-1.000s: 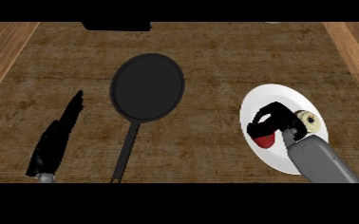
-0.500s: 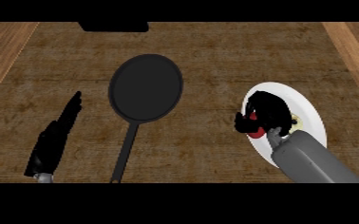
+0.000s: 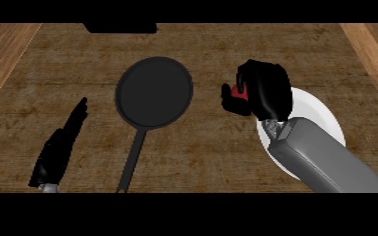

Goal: Pick the tomato from the plate and place it in the pan

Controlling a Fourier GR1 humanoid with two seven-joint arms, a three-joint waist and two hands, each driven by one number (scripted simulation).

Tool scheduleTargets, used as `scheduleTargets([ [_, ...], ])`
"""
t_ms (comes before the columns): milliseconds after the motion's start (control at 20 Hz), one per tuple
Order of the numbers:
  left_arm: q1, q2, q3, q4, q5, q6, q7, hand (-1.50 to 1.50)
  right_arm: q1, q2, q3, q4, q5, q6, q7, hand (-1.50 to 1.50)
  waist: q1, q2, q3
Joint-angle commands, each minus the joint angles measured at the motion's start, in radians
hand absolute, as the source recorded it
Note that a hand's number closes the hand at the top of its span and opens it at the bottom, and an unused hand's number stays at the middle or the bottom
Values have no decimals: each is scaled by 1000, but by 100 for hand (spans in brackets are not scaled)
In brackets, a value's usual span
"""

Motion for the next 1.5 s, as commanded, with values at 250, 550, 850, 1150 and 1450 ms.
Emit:
scheduleTargets([
  [250,16,-27,-28,-47,-35,2,19,0,-241,264,-130,325,-37,-51,-178,150,24,8,1],
  [550,-40,-16,10,0,-16,-24,-9,0,-393,407,-192,616,-106,-157,-236,150,42,16,0],
  [850,-146,-10,8,32,-11,-59,35,0,-440,410,-141,830,-274,-241,-348,150,72,28,0],
  [1150,-119,-25,-32,29,-37,-60,4,0,-535,411,-106,977,-351,-156,-330,150,143,43,-1],
  [1450,-161,-38,-61,38,-47,-75,21,0,-425,412,-213,970,-587,-129,-379,-150,175,64,3],
])
